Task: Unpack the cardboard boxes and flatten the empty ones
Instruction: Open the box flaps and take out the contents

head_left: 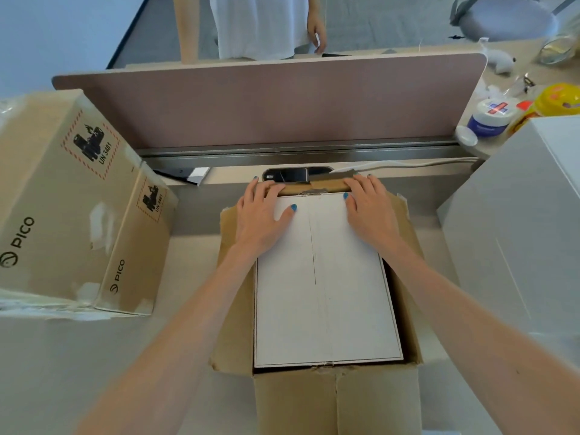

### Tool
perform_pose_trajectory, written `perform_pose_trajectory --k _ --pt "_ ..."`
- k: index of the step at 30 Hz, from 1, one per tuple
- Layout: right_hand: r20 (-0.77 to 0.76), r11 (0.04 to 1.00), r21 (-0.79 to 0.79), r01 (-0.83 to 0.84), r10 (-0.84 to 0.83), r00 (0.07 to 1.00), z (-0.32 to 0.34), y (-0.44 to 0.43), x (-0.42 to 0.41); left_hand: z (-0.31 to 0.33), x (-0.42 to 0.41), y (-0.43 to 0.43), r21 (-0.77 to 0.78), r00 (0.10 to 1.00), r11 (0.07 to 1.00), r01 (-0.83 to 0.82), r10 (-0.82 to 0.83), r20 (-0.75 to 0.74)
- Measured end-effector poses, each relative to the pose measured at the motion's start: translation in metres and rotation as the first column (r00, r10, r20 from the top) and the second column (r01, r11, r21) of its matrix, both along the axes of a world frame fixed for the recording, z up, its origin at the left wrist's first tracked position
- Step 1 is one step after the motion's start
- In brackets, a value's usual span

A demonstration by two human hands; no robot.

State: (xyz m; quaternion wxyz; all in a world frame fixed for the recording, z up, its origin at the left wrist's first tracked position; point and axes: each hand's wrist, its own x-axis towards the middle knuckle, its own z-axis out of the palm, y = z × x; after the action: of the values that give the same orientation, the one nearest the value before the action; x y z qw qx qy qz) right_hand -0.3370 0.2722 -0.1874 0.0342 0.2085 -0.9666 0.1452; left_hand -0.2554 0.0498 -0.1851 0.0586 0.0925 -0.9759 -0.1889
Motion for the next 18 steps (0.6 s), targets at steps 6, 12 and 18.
perform_pose_trajectory --k 6,12,18 --pt "-0.026 0.999 0.009 0.041 -0.041 0.999 0.005 0.002 0.007 -0.001 0.000 0.005 -0.054 1.000 0.998 -0.010 0.009 -0.010" --pt "0.060 0.989 0.146 -0.012 0.003 0.998 0.016 0.006 0.011 0.007 0.011 0.005 -0.102 0.999 0.994 0.038 -0.042 -0.032" --pt "0.184 0.999 -0.043 -0.017 0.025 0.983 0.027 0.015 0.067 0.012 0.059 0.039 -0.149 1.000 0.989 0.008 -0.005 0.022"
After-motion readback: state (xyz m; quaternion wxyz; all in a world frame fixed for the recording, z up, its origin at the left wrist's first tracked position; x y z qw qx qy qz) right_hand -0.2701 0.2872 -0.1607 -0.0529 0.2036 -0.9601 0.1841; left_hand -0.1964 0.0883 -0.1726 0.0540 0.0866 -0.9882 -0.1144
